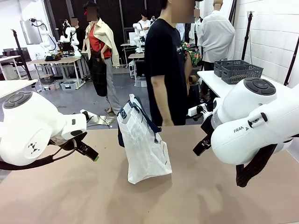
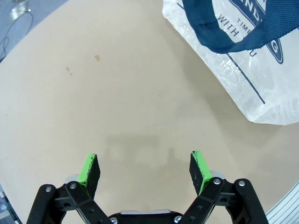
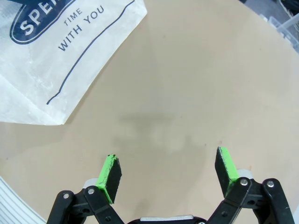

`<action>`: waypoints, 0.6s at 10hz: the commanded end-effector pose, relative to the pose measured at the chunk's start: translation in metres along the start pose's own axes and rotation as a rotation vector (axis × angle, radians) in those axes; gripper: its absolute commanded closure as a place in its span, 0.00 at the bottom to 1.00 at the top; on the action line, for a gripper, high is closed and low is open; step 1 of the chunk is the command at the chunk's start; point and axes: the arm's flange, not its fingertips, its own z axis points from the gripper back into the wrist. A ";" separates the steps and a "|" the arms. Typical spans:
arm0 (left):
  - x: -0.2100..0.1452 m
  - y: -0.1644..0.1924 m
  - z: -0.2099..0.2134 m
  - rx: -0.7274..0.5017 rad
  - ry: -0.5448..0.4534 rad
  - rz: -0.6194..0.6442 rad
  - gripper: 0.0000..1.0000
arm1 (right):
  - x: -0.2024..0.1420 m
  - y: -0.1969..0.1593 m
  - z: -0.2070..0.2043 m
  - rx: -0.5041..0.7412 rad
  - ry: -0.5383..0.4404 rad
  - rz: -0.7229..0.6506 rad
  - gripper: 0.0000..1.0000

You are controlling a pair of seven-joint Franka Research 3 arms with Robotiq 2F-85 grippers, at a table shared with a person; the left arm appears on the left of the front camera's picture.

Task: Transfer purchased items from the store into the shopping bag.
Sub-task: Open the Reusable shopping bag in the center of the table.

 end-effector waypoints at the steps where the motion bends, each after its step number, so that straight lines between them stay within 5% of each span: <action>1: 0.015 -0.009 0.013 -0.023 0.067 0.033 0.00 | 0.014 0.008 0.008 0.050 0.027 -0.028 0.00; 6: 0.034 -0.007 0.043 -0.191 0.015 0.075 0.00 | 0.042 0.015 0.034 0.127 0.080 -0.077 0.00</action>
